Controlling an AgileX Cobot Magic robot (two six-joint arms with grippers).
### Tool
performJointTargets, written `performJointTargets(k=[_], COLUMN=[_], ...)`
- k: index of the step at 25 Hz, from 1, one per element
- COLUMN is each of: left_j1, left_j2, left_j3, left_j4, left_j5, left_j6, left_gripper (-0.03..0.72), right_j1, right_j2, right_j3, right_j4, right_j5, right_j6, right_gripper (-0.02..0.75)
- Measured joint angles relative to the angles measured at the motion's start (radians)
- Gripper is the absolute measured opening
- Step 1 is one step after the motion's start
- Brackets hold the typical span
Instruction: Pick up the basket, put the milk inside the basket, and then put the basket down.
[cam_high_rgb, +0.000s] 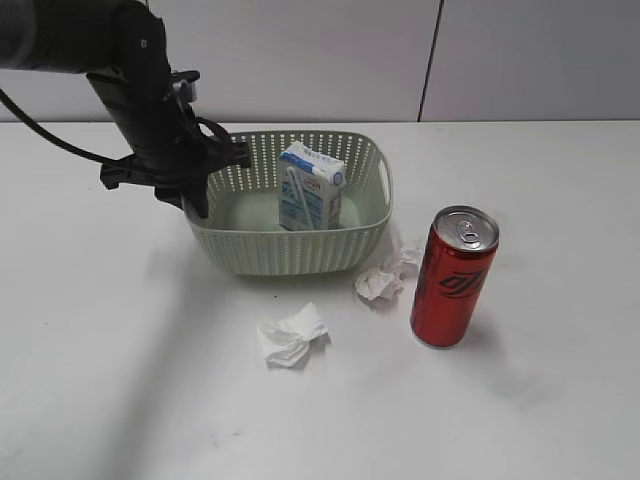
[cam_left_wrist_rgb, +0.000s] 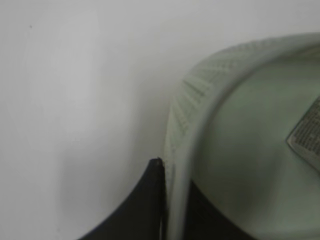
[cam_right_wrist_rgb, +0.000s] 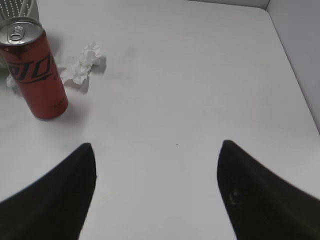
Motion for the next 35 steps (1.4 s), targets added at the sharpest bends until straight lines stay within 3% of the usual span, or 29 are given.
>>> performJointTargets(k=[9,12,15,18,23,26,29,35], left_j1=[0.029,0.029,0.031,0.042,0.106,0.155,0.207,0.368], left_j2=[0.057,0.056,0.056,0.056,0.018,-0.037,-0.089,-0.245], left_j3=[-0.063,-0.069,-0.071,-0.108,-0.242,-0.278,-0.266,-0.112], left_j4=[-0.014,-0.029,-0.035,-0.037,-0.028,0.037,0.113,0.097], left_j5=[-0.052,-0.055,-0.014,0.093,0.281,0.363,0.386,0.391], left_j6=[0.104,0.122,0.134,0.145,0.242,0.292,0.348,0.419], left_gripper=[0.029,0.198,0.468,0.603,0.636,0.636,0.629,0.600], right_j1=[0.000,0.000,0.000,0.000,0.000,0.000,0.000,0.000], right_j2=[-0.003,-0.003,-0.003,-0.003,-0.003,-0.003,-0.003,-0.003], right_j3=[0.000,0.001,0.001,0.001,0.001,0.001,0.001,0.001], right_j4=[0.000,0.000,0.000,0.000,-0.001,-0.002,-0.001,-0.002], right_j5=[0.002,0.002,0.002,0.002,0.002,0.002,0.002,0.003], right_j6=[0.000,0.000,0.000,0.000,0.000,0.000,0.000,0.000], right_gripper=[0.592,0.592,0.592,0.592,0.592,0.592,0.592,0.592])
